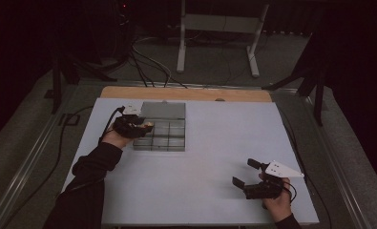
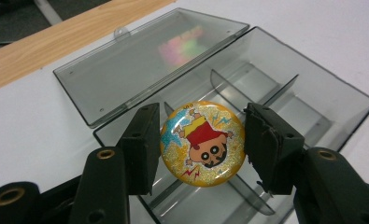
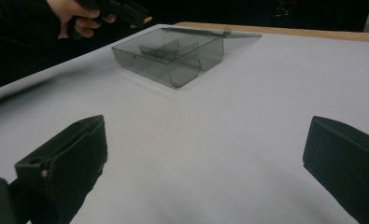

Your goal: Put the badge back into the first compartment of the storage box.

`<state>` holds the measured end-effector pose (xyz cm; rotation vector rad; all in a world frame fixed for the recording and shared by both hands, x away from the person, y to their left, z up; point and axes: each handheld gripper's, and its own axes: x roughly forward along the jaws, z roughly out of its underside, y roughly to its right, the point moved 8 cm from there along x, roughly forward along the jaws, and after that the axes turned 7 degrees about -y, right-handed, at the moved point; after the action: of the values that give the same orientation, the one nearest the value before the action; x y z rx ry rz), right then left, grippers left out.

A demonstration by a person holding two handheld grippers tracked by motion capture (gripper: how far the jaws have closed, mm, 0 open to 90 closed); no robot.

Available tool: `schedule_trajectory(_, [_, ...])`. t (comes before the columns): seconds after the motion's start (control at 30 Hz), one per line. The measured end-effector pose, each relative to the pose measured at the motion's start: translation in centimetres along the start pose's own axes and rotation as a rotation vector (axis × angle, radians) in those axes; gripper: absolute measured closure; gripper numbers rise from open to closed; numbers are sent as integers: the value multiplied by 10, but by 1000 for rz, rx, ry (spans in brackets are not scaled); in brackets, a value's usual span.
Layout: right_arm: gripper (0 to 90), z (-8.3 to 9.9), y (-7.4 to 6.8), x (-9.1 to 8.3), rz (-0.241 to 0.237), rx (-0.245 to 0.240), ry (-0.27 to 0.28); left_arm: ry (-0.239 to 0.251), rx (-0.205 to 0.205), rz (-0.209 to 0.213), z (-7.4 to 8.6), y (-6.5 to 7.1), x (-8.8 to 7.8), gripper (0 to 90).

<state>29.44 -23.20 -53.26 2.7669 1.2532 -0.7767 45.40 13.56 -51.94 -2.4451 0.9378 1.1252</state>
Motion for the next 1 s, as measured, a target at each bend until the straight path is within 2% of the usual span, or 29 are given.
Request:
schedule_trajectory(0.43, [0, 0, -1, -1, -2, -2, 0, -13, -46, -50, 4, -10, 11, 483])
schedule_trajectory(0.6, [0, 0, 0, -1, -1, -1, 2, -20, -65, -56, 7, -11, 15, 483])
schedule_trajectory(0.77, [0, 0, 0, -1, -2, 1, 1, -18, -76, -85, 7, -12, 17, 483])
schedule_trajectory(0.83, [0, 0, 0, 0, 0, -1, -1, -8, -94, -82, 6, -12, 18, 483])
schedule_trajectory(1.0, [0, 0, 0, 0, -2, 1, 0, -11, -110, -101, 5, -12, 20, 482])
